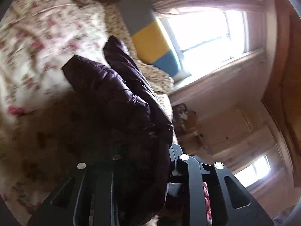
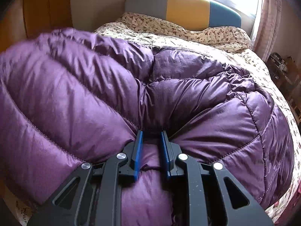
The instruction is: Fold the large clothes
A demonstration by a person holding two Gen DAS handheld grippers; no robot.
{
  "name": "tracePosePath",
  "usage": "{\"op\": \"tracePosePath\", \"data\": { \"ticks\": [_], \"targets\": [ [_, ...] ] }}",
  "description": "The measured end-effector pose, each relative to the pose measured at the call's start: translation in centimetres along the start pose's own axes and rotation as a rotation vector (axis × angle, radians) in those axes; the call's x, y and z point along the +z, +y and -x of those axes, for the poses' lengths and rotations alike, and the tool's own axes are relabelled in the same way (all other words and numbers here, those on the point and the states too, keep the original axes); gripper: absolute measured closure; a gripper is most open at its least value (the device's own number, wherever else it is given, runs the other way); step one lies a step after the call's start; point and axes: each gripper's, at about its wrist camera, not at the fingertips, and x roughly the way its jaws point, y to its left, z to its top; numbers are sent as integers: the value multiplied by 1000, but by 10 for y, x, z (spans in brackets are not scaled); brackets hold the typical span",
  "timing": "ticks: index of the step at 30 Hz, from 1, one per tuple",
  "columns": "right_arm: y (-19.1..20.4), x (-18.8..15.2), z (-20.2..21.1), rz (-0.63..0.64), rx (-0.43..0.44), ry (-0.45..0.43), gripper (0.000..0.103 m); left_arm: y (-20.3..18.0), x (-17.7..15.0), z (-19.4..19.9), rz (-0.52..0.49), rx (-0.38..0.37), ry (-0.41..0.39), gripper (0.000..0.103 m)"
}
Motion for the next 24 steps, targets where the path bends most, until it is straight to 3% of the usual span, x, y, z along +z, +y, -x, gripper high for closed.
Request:
{"op": "tracePosePath", "data": {
  "ticks": [7,17,24],
  "targets": [
    [-10,1,-1,-10,30,2,84,-58,12,-50,-114,-68,74,80],
    [-43,9,10,-59,127,20,83,-97,8,-120,-159,-107,171,81],
    [-71,5,43,-50,115,6,64,-116,4,-150,-171,-83,208,81]
  ]
}}
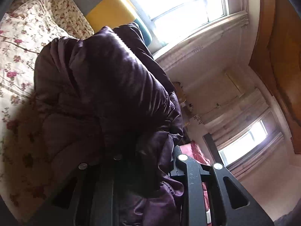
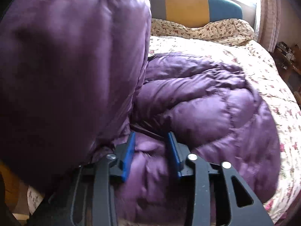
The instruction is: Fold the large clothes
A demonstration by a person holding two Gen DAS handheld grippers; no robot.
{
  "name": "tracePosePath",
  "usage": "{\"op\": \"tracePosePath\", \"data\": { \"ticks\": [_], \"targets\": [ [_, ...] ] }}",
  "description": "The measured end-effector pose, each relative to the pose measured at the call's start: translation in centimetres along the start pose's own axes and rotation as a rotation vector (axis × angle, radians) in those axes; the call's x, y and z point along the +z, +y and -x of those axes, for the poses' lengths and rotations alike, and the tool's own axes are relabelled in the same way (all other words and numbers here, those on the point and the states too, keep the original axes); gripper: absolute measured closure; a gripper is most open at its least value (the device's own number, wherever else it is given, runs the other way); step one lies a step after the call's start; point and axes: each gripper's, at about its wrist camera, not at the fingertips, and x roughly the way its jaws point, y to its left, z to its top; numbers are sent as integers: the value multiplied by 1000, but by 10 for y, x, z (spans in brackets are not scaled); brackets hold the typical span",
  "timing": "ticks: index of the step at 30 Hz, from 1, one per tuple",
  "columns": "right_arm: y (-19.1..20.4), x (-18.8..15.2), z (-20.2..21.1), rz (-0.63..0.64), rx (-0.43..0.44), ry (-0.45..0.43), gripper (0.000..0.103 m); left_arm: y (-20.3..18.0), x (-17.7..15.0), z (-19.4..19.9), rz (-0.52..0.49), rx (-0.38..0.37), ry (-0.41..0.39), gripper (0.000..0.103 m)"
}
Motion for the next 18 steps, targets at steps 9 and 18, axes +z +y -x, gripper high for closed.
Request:
{"op": "tracePosePath", "data": {
  "ticks": [9,18],
  "targets": [
    [-41,-9,47,-36,-162,-22,43,-12,-12,-45,-13,79,63,81],
    [-113,-26,69,-159,-341,27,43,-19,-22,-105,-61,186,150,81]
  ]
}}
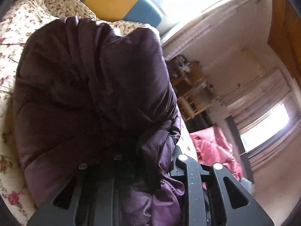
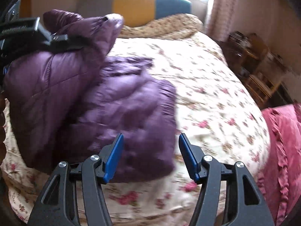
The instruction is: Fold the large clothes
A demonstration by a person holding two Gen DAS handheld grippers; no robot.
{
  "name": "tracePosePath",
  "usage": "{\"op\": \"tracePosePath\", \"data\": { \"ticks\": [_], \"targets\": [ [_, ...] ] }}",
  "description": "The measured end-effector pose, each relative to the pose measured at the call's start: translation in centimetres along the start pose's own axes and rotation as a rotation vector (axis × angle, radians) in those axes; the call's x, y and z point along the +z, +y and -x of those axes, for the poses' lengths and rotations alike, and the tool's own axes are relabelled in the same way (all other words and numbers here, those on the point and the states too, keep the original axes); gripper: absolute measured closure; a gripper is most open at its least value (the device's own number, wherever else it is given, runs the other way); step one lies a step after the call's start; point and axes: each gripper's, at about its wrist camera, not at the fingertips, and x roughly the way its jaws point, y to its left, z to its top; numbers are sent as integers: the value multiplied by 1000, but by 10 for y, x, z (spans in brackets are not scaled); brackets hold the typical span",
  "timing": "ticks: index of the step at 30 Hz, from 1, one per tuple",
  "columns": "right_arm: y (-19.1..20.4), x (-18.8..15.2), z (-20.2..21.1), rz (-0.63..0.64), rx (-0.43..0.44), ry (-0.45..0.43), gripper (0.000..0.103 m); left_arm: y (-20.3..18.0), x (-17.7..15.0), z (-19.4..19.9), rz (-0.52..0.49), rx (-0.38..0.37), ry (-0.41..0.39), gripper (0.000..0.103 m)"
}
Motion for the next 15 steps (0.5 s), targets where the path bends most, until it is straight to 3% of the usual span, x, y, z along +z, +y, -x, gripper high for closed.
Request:
{"op": "tracePosePath", "data": {
  "ticks": [10,15],
  "targets": [
    [-38,-22,-2,-73,-55,52,42,-11,-7,-79,-69,111,128,81],
    [-48,-24,-9,-120,-84,74,40,-15,-19,-98,-132,164,148,81]
  ]
}}
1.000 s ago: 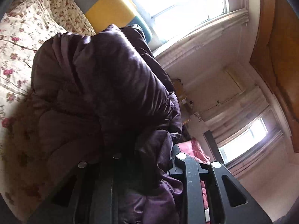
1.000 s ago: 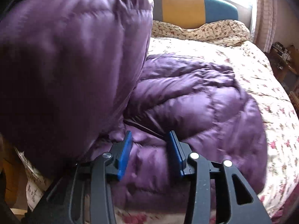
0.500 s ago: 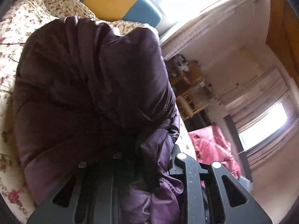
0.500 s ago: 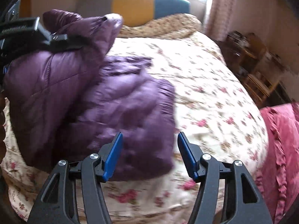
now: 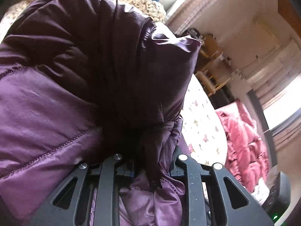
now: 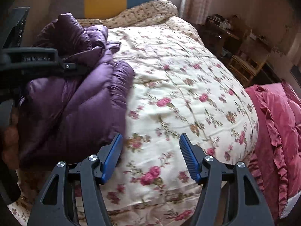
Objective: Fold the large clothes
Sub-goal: 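Release the jacket with both grippers and pull back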
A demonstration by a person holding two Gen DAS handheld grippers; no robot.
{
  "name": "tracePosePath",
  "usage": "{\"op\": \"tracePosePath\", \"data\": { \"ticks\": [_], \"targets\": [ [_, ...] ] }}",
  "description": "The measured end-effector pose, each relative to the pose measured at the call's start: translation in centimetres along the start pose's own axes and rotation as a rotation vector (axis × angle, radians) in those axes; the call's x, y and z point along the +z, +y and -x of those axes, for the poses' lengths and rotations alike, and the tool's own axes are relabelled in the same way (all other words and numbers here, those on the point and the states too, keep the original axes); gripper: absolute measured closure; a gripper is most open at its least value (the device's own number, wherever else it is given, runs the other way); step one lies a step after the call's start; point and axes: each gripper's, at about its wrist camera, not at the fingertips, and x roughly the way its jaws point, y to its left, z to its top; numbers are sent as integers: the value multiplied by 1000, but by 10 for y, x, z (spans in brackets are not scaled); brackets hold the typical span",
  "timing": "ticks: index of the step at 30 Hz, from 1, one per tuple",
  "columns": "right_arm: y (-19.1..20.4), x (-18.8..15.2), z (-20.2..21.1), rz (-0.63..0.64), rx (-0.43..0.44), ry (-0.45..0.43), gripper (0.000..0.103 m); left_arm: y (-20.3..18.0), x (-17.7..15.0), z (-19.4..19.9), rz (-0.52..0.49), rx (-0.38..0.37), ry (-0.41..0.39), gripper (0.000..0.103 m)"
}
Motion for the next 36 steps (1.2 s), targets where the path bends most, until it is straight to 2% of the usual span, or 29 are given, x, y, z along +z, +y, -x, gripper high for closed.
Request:
{"op": "tracePosePath", "data": {
  "ticks": [2,3,5,7,9,13,15,17,21,26,31,36],
  "targets": [
    [-4,-2,0,-12,-6,1,38,-4,-1,8,-9,-3,6,80],
    [-6,-4,0,-20,-6,5,36,-9,-7,16,-11,-9,8,75],
    [-6,-7,2,-24,-7,7,36,-11,-6,29,-17,-42,6,63],
    [-6,-8,4,-26,-2,8,34,-14,-6,47,-27,-78,-11,41],
    [-7,-7,5,-28,-4,2,33,-15,-8,64,-46,-104,-37,36],
    [-3,-4,9,-23,3,-6,33,-19,-15,110,-80,-153,-98,36],
    [0,-2,13,-19,8,-15,33,-12,-19,130,-81,-153,-138,34],
    [3,0,20,-13,17,-28,33,5,-25,156,-59,-132,-188,33],
    [9,5,44,-17,58,-75,34,55,-36,194,29,11,-267,33],
    [26,21,78,-1,138,-143,34,111,-64,207,96,220,-267,33],
    [58,39,94,62,182,-184,33,130,-82,211,99,301,-242,33],
    [82,49,94,87,189,-196,34,116,-90,193,123,297,-234,33]
  ]
}}
